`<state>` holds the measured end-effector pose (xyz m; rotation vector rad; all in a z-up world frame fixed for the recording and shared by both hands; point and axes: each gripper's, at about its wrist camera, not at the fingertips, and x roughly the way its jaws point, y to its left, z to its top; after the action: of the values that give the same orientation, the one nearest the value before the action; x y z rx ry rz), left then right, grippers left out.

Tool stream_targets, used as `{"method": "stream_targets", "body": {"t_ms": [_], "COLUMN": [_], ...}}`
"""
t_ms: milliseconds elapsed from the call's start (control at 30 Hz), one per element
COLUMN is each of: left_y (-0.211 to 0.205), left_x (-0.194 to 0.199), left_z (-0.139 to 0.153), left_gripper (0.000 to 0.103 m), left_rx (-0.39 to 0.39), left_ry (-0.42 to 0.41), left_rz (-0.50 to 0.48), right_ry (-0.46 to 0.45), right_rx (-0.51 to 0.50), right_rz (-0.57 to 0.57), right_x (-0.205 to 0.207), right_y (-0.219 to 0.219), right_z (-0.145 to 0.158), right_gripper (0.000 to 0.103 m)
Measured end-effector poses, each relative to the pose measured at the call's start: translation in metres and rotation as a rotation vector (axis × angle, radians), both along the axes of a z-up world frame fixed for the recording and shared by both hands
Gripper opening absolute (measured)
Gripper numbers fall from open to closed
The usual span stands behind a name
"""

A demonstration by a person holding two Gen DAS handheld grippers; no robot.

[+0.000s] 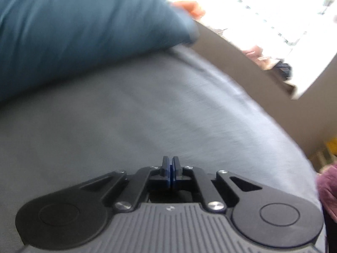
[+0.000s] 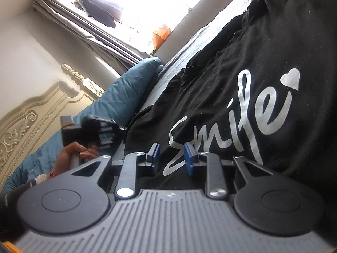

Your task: Fold clothes

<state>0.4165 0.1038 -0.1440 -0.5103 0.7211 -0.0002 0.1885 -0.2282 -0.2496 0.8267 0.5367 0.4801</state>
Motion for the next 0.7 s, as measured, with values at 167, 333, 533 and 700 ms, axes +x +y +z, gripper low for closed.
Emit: {"method": "stream_targets", "body": {"t_ms": [167,333,533,700], "left_y": [-0.061,-0.085,-0.038,0.003], "left_x": [-0.029,-0.057,-0.064,-0.049], "left_z": [0.033,0.036,0.034,0.012], "left_gripper": [0.017,0.056,0.058,0.064], "left_rx": [-0.057,-0.087,-0.163,-0.074], "left_ry": [-0.051,-0.062,-0.152,-0.069], "left_rz": [-0.375,-0.582,-0.448,-0.26], "right_ry": [0.0,0.004,0.005,0.005], "right_rx": [0.0,-0.002,-0.002,-0.004], "right_rz": [0.001,-0.005,-0.005,-0.006], "right_x": [0.001,0.001,0.001,0.001], "right_y": [0.0,0.001,0.001,0.001], "right_z": [-0.001,-0.001,-0.001,-0.001], "right_gripper": [0.023,0.023,0.023,0.023]}}
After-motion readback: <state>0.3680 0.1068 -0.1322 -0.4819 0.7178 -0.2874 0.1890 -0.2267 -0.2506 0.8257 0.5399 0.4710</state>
